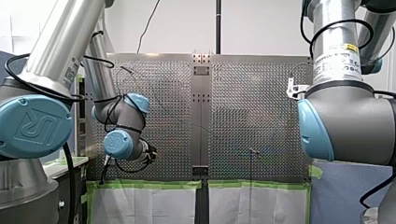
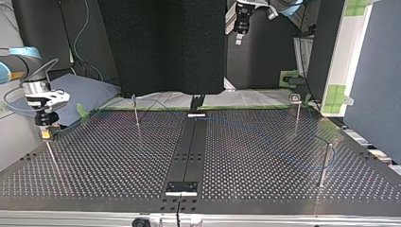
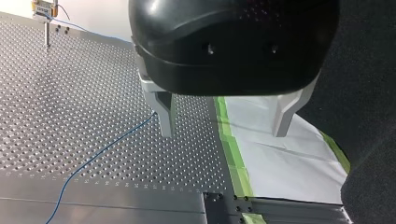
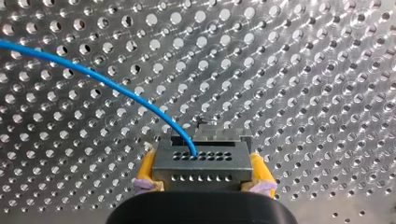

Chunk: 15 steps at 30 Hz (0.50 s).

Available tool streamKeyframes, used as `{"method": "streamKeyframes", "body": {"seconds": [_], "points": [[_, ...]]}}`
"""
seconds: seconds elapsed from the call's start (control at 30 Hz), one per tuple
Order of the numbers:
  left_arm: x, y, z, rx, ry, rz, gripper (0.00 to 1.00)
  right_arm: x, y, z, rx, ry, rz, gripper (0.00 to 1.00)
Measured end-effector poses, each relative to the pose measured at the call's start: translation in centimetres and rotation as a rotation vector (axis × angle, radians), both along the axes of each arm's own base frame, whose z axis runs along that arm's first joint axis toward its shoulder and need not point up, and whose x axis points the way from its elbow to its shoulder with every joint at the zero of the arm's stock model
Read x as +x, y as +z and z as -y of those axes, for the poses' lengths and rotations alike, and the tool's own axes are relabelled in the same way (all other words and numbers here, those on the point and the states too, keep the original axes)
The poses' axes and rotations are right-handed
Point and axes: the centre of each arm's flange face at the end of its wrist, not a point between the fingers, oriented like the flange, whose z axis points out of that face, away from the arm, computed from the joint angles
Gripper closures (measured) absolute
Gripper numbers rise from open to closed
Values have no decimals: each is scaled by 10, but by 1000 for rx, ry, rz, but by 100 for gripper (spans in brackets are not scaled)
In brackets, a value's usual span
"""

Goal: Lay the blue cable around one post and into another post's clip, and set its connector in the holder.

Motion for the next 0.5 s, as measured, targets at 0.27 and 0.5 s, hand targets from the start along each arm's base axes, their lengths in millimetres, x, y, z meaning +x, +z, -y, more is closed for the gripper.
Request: {"method": "streamKeyframes", "body": {"seconds": [0.27,0.5], "points": [[1,0,1,-1,-1,1,0,1,-5,2,3,3,18,100],[2,1,1,-3,-1,4,0,2,-2,5,2,8,19,100]]}}
